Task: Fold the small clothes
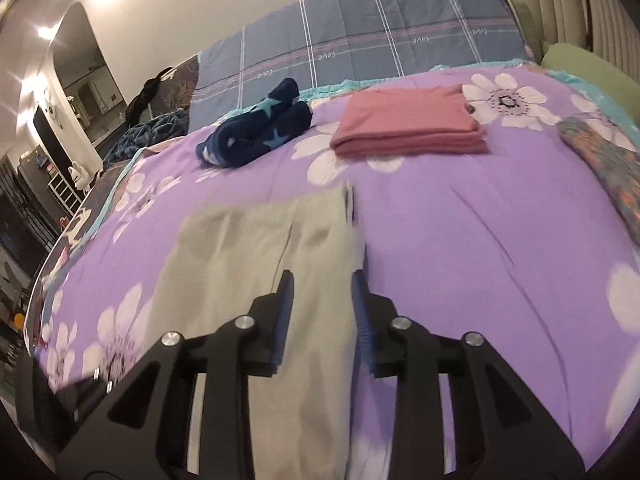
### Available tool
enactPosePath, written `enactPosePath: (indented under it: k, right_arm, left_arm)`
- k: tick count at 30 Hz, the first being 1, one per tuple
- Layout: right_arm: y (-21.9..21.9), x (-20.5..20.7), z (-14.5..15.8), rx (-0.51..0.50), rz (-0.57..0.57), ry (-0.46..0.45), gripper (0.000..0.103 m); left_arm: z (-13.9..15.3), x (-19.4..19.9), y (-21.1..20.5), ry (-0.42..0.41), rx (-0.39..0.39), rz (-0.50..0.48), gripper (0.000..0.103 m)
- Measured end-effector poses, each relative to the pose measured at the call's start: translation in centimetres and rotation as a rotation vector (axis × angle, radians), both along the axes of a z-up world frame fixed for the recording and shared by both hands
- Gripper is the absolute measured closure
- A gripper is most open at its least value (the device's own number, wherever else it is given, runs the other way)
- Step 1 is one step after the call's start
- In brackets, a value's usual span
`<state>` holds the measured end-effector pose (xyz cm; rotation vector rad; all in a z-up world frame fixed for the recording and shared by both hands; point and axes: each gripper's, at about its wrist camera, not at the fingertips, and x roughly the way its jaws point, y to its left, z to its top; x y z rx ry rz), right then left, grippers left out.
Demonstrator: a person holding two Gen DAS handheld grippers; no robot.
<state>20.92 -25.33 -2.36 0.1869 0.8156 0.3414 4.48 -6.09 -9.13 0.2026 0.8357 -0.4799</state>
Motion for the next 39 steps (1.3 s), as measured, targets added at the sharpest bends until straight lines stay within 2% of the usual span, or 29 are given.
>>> enactPosePath:
  k: [5,7,8,9,10,13,16,18,21,23,25,27,29,31,35,36,37,38,39]
  right_arm:
    - [2.2,5.5,-1.7,-0.100,0.009,0.041,0.057]
    - [2.7,7.5,-3.0,-0.123,0.018,0.076,0.056]
    - [2.8,7.9,-3.4,-0.126,0.018,0.085,0.059]
    - [2.9,8.3,-3.8,-0.123,0.023,0.092,0.092]
    - [2.8,8.4,-3.8,-0.111,0.018,0.082,0.098]
    - [2.5,7.6,-2.8,-0.068,0.000,0.004,0.100]
    - [2.5,8.5,-4.2,-0.102,0.004,0.047,0.100]
    - [1.9,8.8,-4.5,-0.138,-0.046,0.038,0.102]
    - [0.1,8.5,-3.1,-0.087,-0.146,0.036,0.097]
    - [0.6,7.7,-1.1,-0.049,-0.116,-0.004,0.097]
    - [3.3,6.7,0.9,-0.079,-0.011,-0.050,0.097]
    - [7.1,6.0,2.3,-0.108,0.113,-0.070,0.082]
    - [10.9,5.9,2.5,-0.120,0.227,-0.051,0.070]
    - [15.6,6.1,1.3,-0.155,0.337,0.019,0.070]
    - [21.6,7.1,-2.0,-0.273,0.409,0.097,0.071]
    - [22.8,7.9,-3.4,-0.305,0.408,0.132,0.079]
    - [23.4,8.7,-4.2,-0.333,0.389,0.142,0.099]
    - [23.7,9.4,-4.8,-0.349,0.352,0.130,0.103]
    - [23.5,10.5,-4.7,-0.325,0.294,0.103,0.103]
  left_arm:
    - [-0.1,0.0,0.0,0.002,-0.005,-0.007,0.026]
    - [-0.1,0.1,0.0,0.006,-0.014,-0.010,0.025]
    - [-0.1,0.1,0.0,0.007,-0.016,-0.011,0.024]
    - [-0.1,0.1,0.0,0.008,-0.017,-0.012,0.024]
    - [-0.1,0.1,0.0,0.010,-0.020,-0.013,0.024]
    - [-0.2,0.3,0.1,0.018,-0.035,-0.019,0.021]
    - [-0.4,0.3,-0.2,0.030,-0.038,-0.045,0.012]
    - [-0.6,0.2,-0.9,0.024,-0.005,-0.056,0.010]
    - [-0.7,-0.2,-1.5,0.003,0.040,-0.056,0.010]
    - [-0.6,-0.1,-1.2,0.009,0.024,-0.057,0.010]
    - [-0.6,-0.1,-1.0,0.014,0.013,-0.058,0.010]
    - [-0.5,-0.3,-1.0,0.011,0.016,-0.058,0.010]
    - [-0.5,-0.4,-1.0,0.008,0.018,-0.057,0.010]
    - [-0.5,-0.4,-1.0,0.008,0.018,-0.058,0.010]
    - [-0.5,-0.3,-0.9,0.009,0.015,-0.058,0.010]
    - [-0.5,-0.3,-0.9,0.009,0.013,-0.058,0.010]
    - [-0.5,-0.3,-0.8,0.010,0.009,-0.059,0.010]
    - [-0.5,-0.3,-0.8,0.011,0.006,-0.058,0.010]
    - [-0.5,-0.3,-0.7,0.014,0.002,-0.058,0.010]
